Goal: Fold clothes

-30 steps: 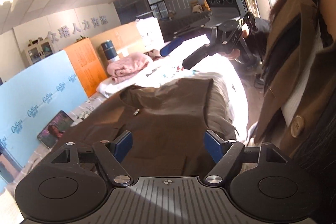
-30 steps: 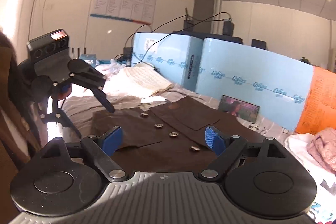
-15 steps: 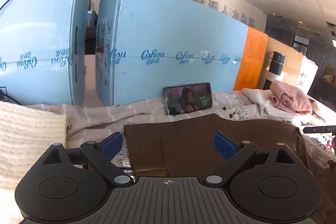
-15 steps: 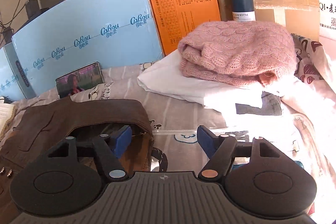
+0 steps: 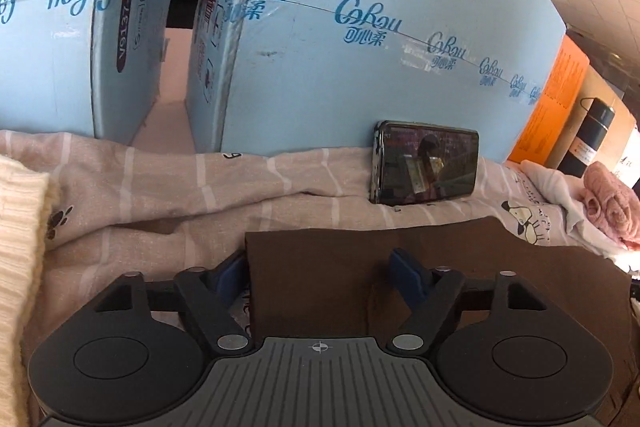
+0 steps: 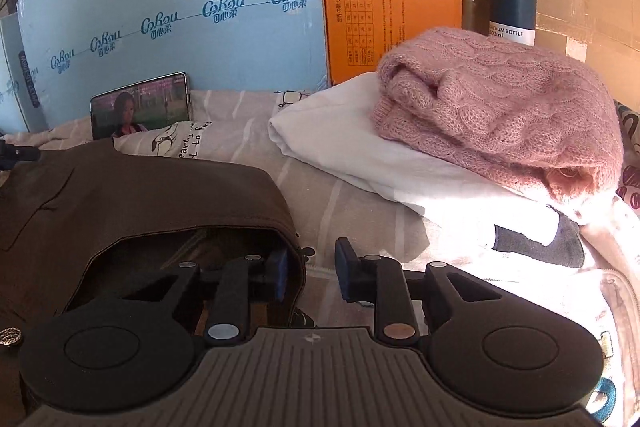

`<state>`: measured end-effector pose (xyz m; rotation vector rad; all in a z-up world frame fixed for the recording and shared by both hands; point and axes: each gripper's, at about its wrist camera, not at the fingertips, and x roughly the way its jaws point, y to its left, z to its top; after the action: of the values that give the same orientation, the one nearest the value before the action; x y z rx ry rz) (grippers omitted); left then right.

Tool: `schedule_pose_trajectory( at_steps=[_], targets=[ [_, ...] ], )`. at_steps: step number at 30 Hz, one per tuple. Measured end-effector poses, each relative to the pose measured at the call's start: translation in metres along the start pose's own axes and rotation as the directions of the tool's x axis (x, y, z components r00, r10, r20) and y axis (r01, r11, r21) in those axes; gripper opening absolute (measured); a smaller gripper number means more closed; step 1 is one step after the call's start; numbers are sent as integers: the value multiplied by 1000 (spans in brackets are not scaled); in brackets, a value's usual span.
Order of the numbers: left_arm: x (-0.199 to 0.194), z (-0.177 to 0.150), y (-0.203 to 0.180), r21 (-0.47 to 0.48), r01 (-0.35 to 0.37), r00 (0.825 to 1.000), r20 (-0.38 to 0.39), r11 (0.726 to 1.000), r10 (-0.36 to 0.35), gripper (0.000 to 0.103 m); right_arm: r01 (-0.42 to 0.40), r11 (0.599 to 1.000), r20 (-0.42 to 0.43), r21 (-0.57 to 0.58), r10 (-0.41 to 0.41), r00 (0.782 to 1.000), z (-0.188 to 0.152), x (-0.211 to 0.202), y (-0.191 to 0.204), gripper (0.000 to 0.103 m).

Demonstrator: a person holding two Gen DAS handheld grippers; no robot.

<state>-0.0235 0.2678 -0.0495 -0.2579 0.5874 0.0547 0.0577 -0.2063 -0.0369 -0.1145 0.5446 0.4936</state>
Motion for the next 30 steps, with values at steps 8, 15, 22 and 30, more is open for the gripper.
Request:
schedule_pose_trajectory(
  at_steps=[8,15,22,30],
  targets=[
    [-31,-2,-12,63,-17,989,151,998,8,27,153,960,132,-236,-124,983,17,5,25,11],
    [-19,-1,-20,132,-178,981,101,975,165,39,203,872,98,-446,-177,979,19,28,31,46],
    [-29,-3,-19,108,-210,974,111,972,198,60,-131,980,65,-153,142,988,24,-6,-11,78],
    [-72,-17,-26,124,-190,977,122,974,175,71,92,980,-15,-178,-96,995,26,43,15,79]
  ],
)
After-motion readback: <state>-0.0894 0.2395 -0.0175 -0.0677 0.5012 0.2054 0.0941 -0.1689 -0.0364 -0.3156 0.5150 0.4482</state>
